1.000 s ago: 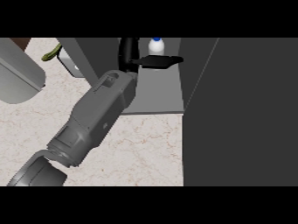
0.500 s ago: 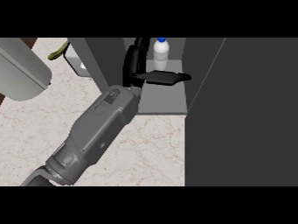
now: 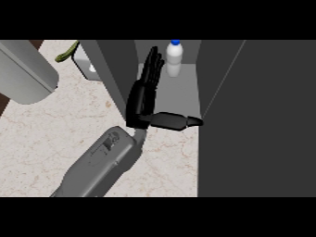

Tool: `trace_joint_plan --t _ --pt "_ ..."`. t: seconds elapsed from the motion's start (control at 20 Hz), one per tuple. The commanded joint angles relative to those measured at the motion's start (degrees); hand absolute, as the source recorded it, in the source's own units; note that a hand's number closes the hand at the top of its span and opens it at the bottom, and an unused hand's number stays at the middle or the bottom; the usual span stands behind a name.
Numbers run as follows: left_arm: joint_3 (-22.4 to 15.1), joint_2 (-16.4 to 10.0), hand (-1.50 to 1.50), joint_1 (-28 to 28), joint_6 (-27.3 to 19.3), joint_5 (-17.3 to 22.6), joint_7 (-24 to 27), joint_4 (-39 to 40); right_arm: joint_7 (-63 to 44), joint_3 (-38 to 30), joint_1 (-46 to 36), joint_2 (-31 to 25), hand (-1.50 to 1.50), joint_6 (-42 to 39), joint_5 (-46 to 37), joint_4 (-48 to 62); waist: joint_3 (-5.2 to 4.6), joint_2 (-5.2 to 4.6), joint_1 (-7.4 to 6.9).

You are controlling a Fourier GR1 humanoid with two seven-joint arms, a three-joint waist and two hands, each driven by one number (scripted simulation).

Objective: Pick up the bottled water, place it into the cabinet and close the cabinet

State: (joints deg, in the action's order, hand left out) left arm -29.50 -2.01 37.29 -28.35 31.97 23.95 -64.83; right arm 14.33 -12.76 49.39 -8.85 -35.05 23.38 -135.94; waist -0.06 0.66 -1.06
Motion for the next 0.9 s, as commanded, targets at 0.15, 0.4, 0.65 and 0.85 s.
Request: trace_joint_plan --t 0.15,0.4,0.65,0.85 --pt "-6.23 -3.3 -1.5 -15.81 -2.31 -2.27 -2.39 -18.83 -2.24 0.56 -1.09 0.2 -1.5 0.2 -2.65 -5.79 0.03 -0.24 0.48" --pt "-6.3 -8.24 -1.5 -20.64 -1.62 -2.43 -3.54 -26.27 -6.62 4.8 0.74 -6.21 1.5 -4.93 -1.08 -8.58 -0.03 -0.28 0.15" --pt "-9.2 -10.71 -1.5 -30.76 -2.81 -3.55 -1.72 -33.55 -7.92 11.47 -1.95 -6.0 1.5 -5.77 -6.56 -10.21 -0.04 -0.21 0.02" --pt "-7.05 -14.03 -1.5 -35.04 -0.93 -2.71 0.22 -37.02 -12.71 15.52 1.51 -8.47 1.5 -5.25 -4.88 -14.78 -0.13 -0.34 0.64"
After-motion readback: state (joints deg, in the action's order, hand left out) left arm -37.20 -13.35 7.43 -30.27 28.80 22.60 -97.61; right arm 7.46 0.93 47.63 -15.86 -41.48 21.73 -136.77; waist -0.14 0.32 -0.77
